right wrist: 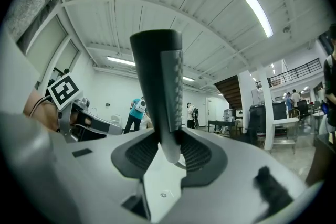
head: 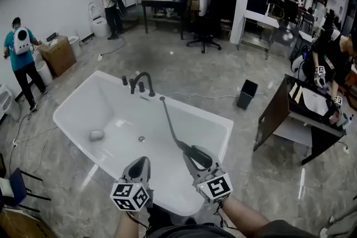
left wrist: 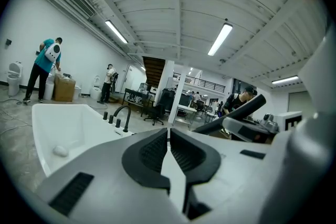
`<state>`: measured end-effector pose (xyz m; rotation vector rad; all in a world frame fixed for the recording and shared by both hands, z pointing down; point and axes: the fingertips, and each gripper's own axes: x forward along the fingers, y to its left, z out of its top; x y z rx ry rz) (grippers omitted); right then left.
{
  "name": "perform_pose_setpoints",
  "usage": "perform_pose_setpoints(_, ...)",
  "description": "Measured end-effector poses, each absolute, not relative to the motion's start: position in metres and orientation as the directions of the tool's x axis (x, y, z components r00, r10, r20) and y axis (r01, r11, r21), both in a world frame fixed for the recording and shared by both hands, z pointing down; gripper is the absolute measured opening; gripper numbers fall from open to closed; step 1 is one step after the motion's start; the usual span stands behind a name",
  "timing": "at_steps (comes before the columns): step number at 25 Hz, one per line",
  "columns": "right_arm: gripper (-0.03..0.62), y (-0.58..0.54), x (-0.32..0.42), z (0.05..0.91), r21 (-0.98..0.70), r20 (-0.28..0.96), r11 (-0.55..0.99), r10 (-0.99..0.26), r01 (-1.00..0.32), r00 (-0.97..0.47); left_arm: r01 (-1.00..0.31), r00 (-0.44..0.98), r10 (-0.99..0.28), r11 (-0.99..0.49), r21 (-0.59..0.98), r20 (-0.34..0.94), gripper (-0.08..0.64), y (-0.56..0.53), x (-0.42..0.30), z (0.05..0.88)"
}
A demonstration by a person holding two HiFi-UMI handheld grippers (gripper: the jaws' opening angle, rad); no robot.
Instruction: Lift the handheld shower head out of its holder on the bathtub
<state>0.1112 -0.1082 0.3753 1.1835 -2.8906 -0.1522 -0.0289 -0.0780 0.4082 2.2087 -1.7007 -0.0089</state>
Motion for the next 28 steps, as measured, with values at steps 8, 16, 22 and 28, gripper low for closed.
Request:
perform_pose_setpoints(8,0.141,-0.080,0.132,0.381,0.057,-0.015,0.685,-0.727,-0.727,-0.686,-0.946,0.245,-0.950,-0.191,0.264,0.194,0.026,-0.055,-0.021,0.407)
perform_pose_setpoints(16,0.141,-0.077,0.157,0.389,0.046,0.024,0.662,-0.750,-0.748,-0.661,-0.953,0.240,-0.954,-0.197,0.232,0.178,0.026,-0.041,-0.002,0.397)
perform_pose_setpoints(22,0.140,-0.077,0.160,0.401,0.031,0.051,0.661,-0.750,-0.749,-0.660,-0.958,0.224,-0.959,-0.183,0.219,0.176,0.026,-0.029,-0.002,0.395)
perform_pose_setpoints(28,0.140,-0.080,0.161,0.401,0.013,0.047,0.650,-0.760,-0.760,-0.649,-0.964,0.208,-0.962,-0.170,0.205,0.176,0.026,-0.021,-0.007,0.390)
